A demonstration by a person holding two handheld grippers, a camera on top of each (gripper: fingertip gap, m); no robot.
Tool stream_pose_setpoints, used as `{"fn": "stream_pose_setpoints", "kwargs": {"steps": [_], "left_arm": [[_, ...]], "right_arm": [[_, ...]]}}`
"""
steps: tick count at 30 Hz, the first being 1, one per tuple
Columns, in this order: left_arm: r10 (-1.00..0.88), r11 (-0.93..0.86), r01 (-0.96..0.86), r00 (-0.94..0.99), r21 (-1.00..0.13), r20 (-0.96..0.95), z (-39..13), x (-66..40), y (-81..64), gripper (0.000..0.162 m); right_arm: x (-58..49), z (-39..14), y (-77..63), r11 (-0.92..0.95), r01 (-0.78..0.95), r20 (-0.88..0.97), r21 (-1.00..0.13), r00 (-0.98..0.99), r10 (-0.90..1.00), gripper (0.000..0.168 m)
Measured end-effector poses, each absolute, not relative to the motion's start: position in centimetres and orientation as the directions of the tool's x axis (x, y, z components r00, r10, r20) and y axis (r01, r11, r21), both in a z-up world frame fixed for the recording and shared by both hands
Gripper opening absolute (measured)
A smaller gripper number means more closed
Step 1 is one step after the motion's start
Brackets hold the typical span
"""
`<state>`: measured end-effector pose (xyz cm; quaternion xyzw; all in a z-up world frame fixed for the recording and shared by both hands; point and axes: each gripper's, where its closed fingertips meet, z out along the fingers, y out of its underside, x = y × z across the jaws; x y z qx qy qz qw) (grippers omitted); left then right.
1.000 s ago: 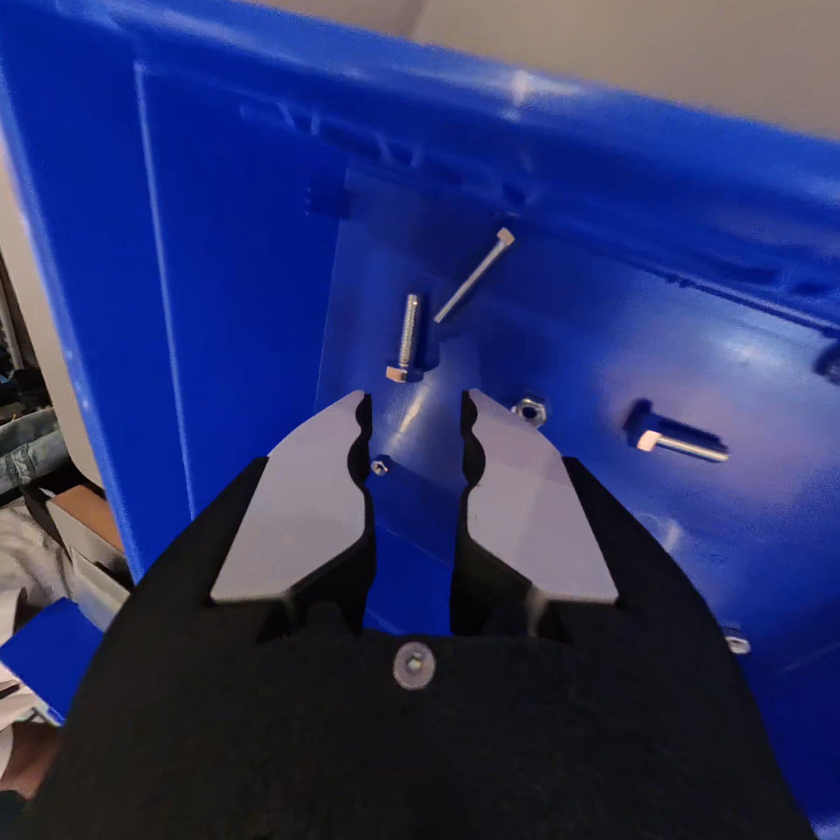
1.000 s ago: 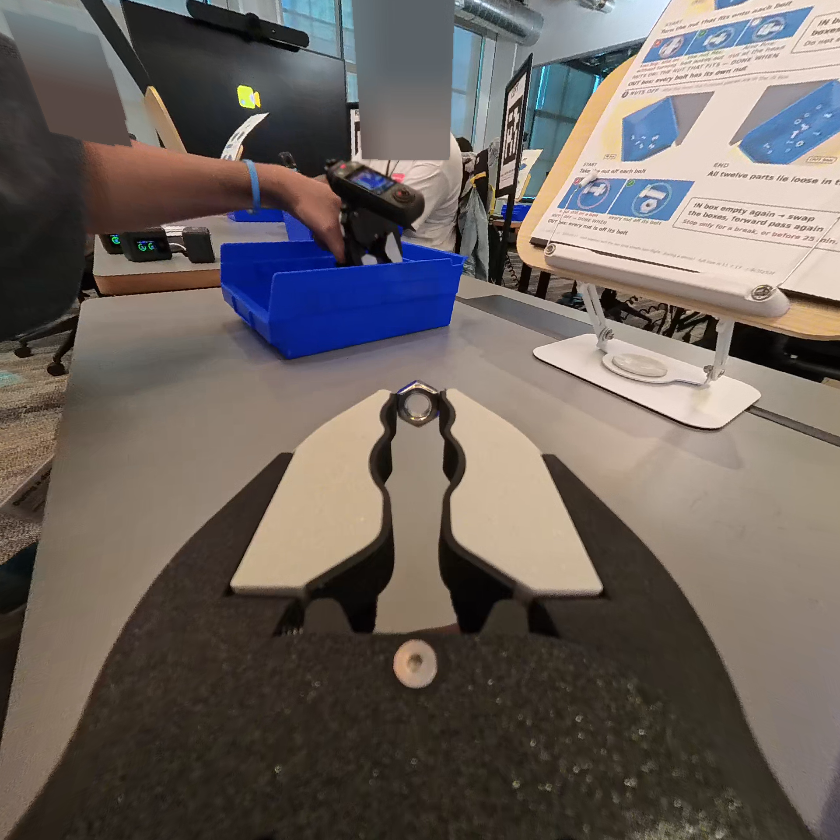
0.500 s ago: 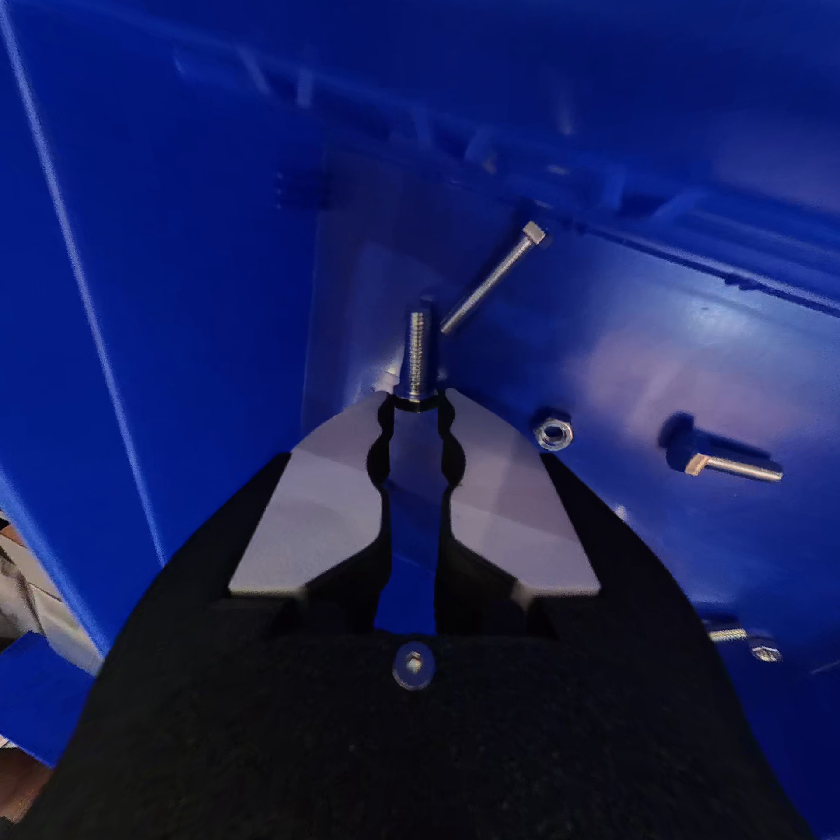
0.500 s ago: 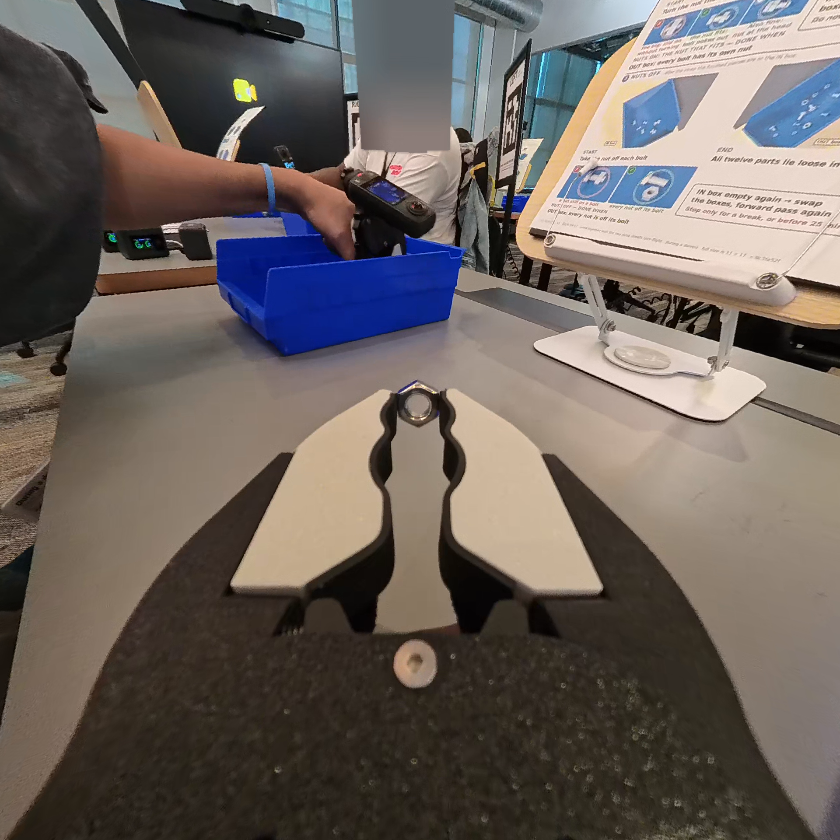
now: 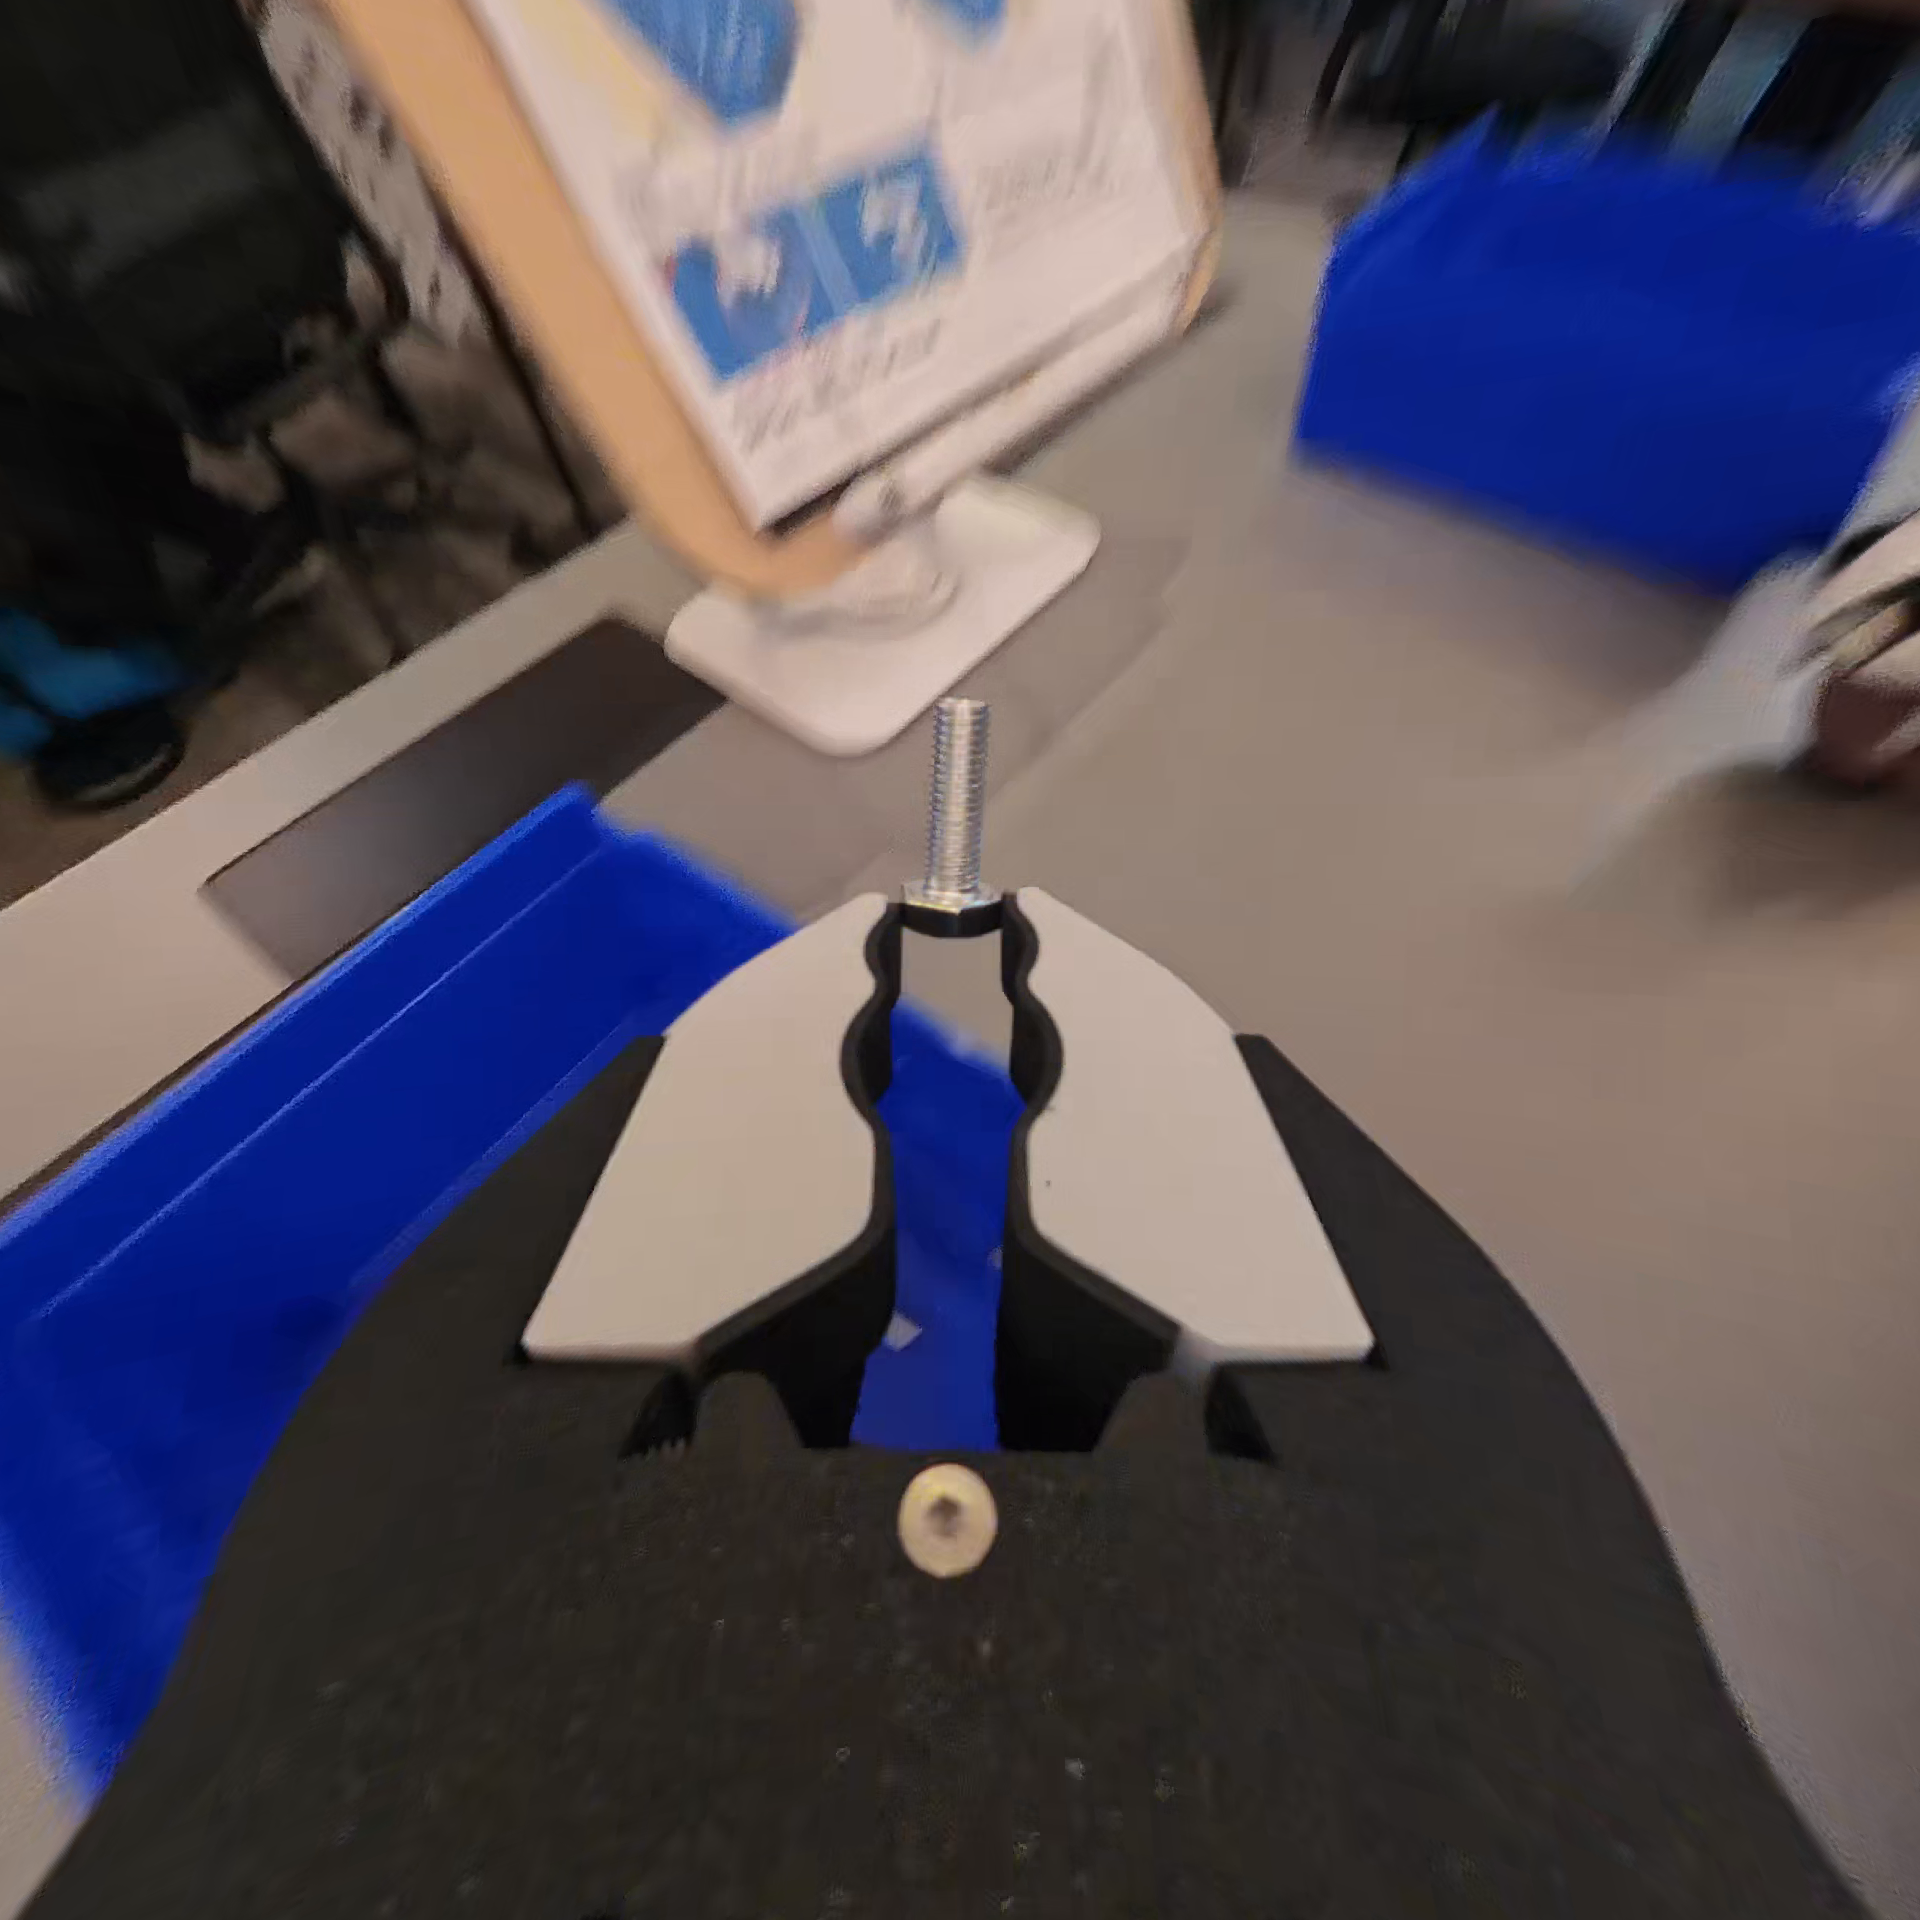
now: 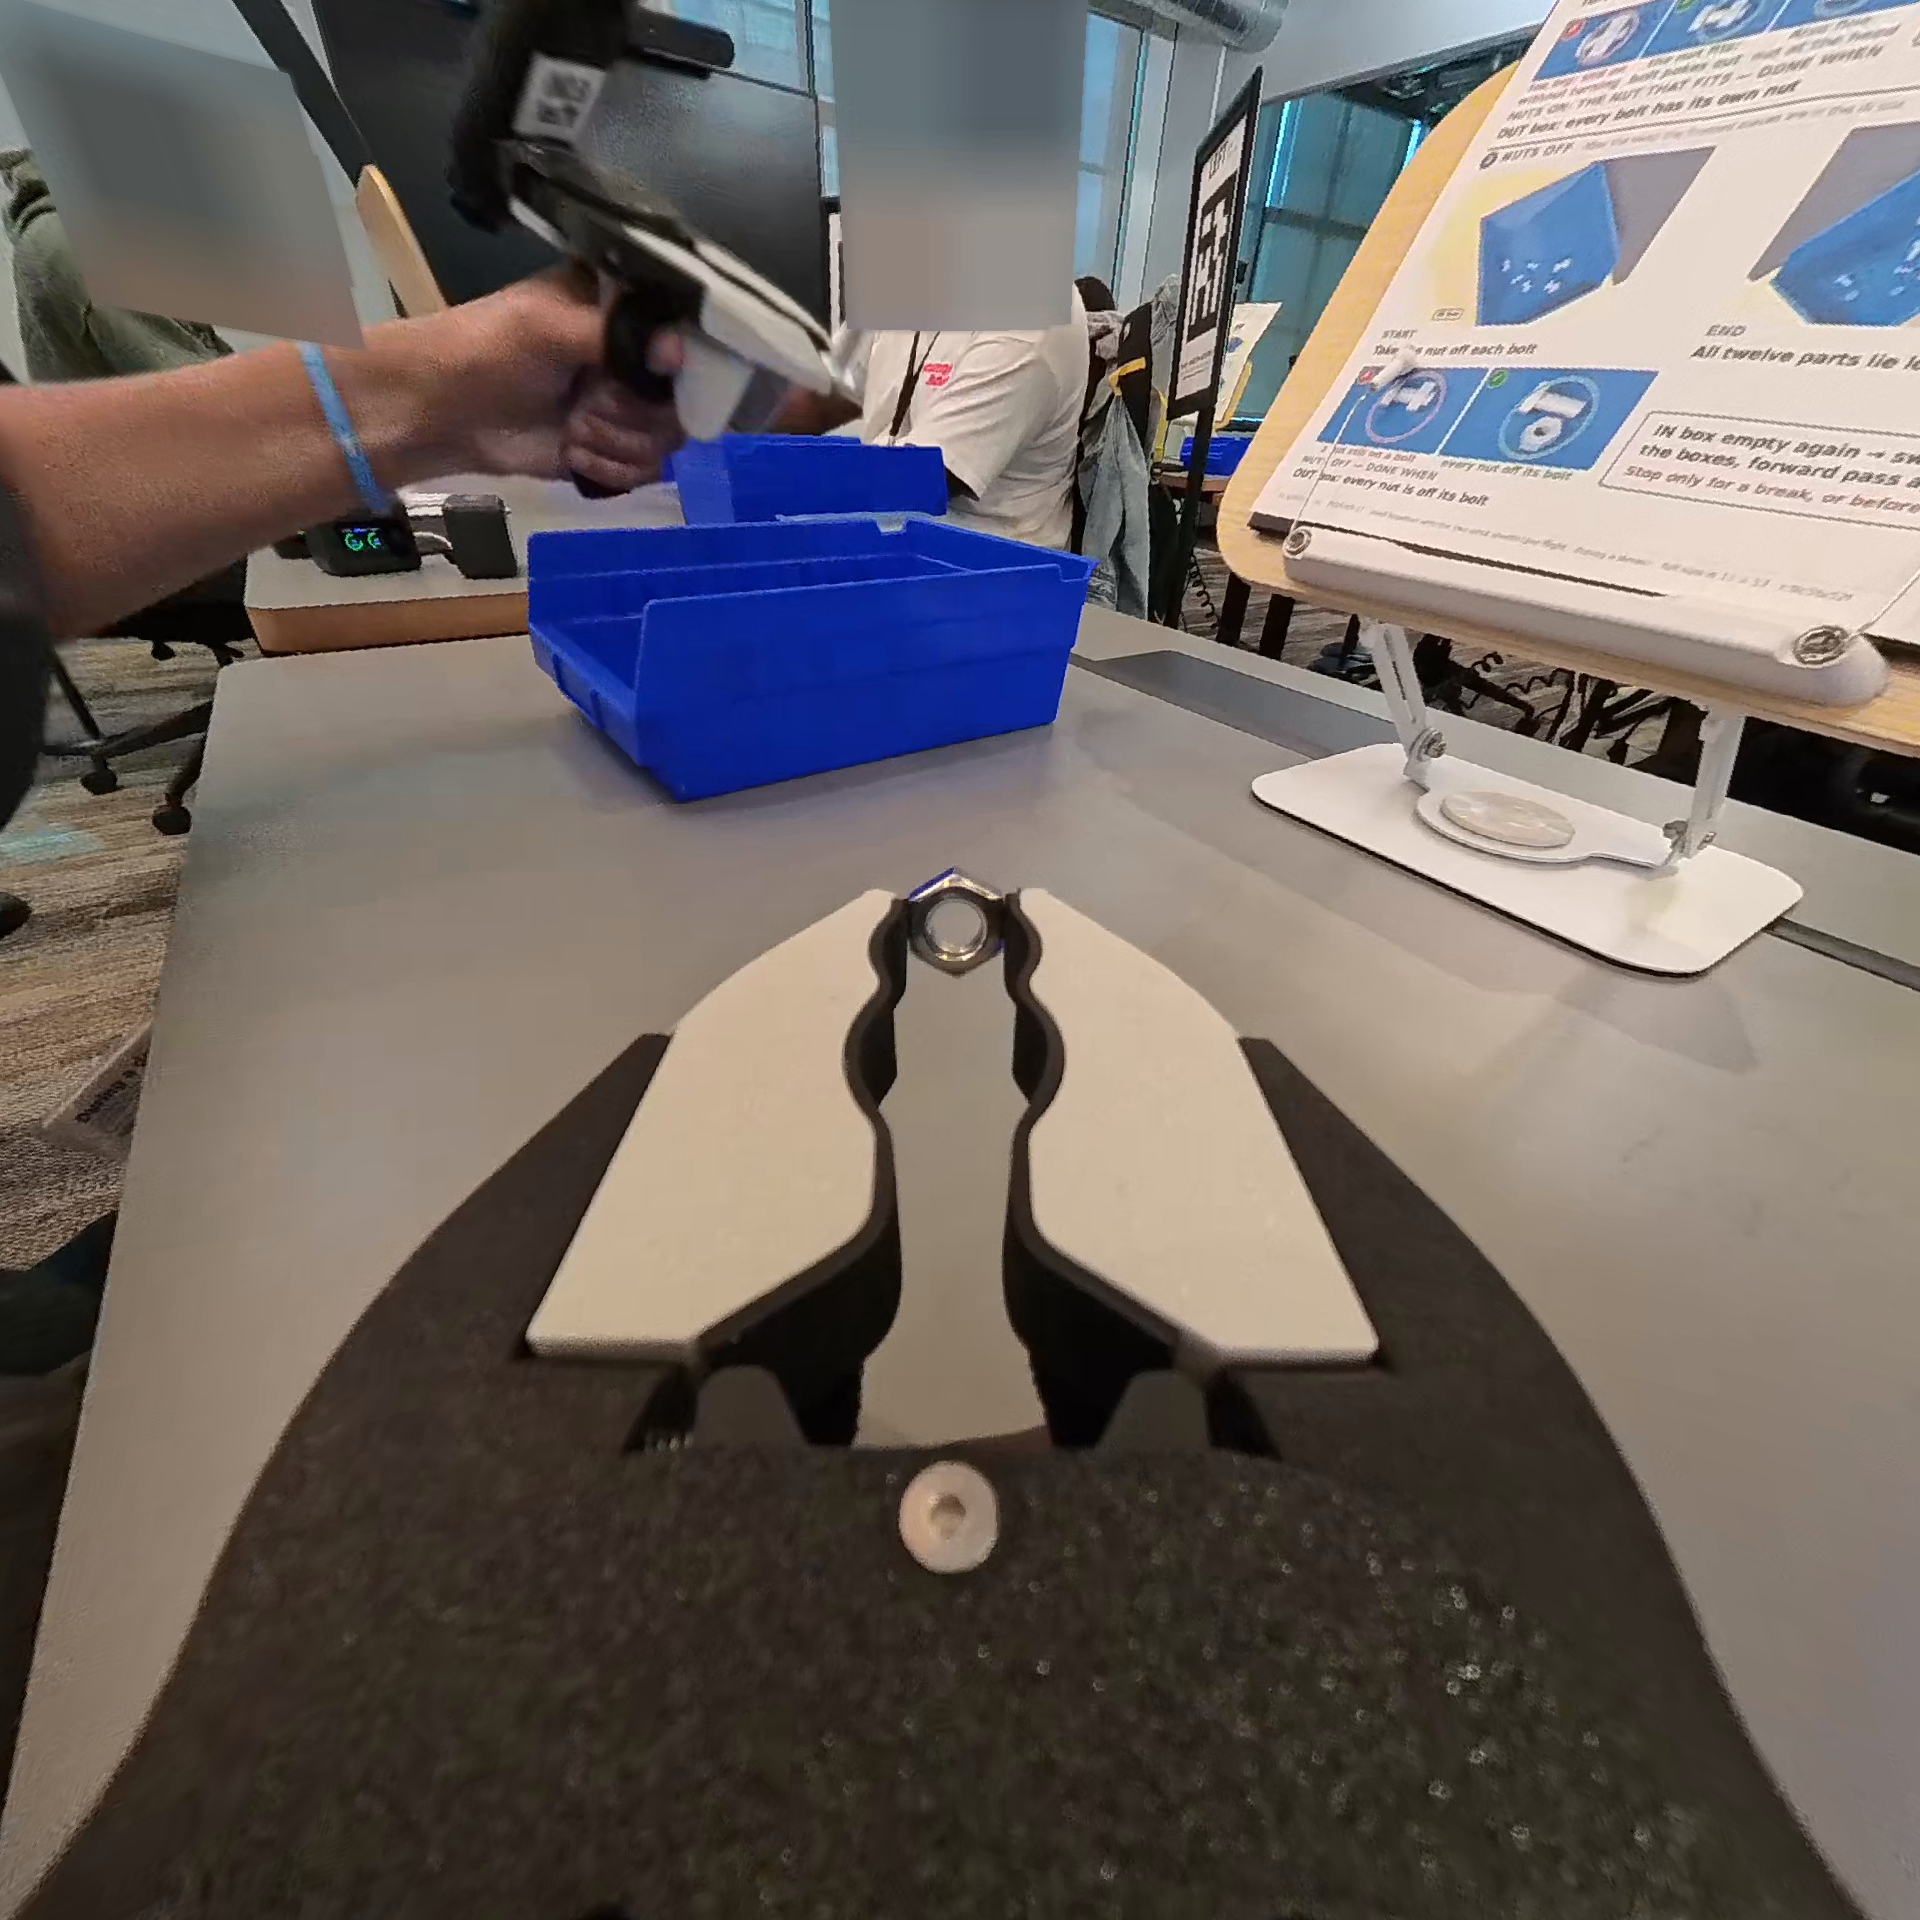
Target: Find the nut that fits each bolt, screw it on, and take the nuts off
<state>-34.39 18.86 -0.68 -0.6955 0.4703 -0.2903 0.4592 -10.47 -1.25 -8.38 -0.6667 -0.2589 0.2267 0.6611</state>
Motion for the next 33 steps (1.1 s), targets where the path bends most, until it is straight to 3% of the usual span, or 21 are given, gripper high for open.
{"fn": "stream_pose_setpoints", "kwargs": {"steps": [3, 6, 8, 11, 14, 20, 26, 33], "left_arm": [[-0.938, -0.241, -0.09, 0.279, -0.966, 0.208, 2.2, -31.1, 13.7, 0.017], [-0.929, -0.34, 0.032, 0.142, -0.94, 0.341, 1.9, -27.6, 9.8, 0.017], [-0.936, -0.344, 0.011, 0.079, -0.939, 0.343, 0.6, -25.2, 8.0, 0.017], [-0.931, -0.356, -0.063, -0.059, -0.933, 0.359, -1.1, -21.7, 5.1, 0.017], [-0.933, -0.29, -0.176, -0.166, -0.941, 0.319, -2.7, -18.9, 2.9, 0.018], [-0.9, -0.274, -0.232, -0.281, -0.933, 0.334, -3.3, -16.4, 1.7, 0.017], [-0.89, -0.252, -0.257, -0.316, -0.933, 0.328, -3.7, -16.1, 1.1, 0.017], [-0.877, -0.256, -0.254, -0.345, -0.933, 0.334, -3.3, -16.4, 1.3, 0.017]], "right_arm": [[-10.3, -8.1, -1.1, 0.0, 0.01, 0.008, -1.0, 0.758, 0.652, 0.017], [-10.2, -6.8, -0.5, -0.089, -0.083, -0.122, -0.993, 0.687, 0.716, 0.017], [-10.8, -5.3, -0.1, -0.166, -0.024, -0.148, -0.986, 0.596, 0.789, 0.017], [-12.4, -3.3, -0.2, -0.232, 0.243, -0.121, -0.942, 0.399, 0.909, 0.017], [-13.3, -0.8, 1.1, -0.103, 0.467, 0.032, -0.878, 0.272, 0.962, 0.017], [-14.8, 1.3, 2.0, 0.051, 0.676, 0.081, -0.735, 0.013, 0.997, 0.018], [-15.0, -0.3, 2.6, 0.125, 0.799, 0.08, -0.588, -0.096, 0.992, 0.018], [-15.9, -0.4, 2.1, 0.178, 0.809, 0.059, -0.56, -0.176, 0.983, 0.018]]}}
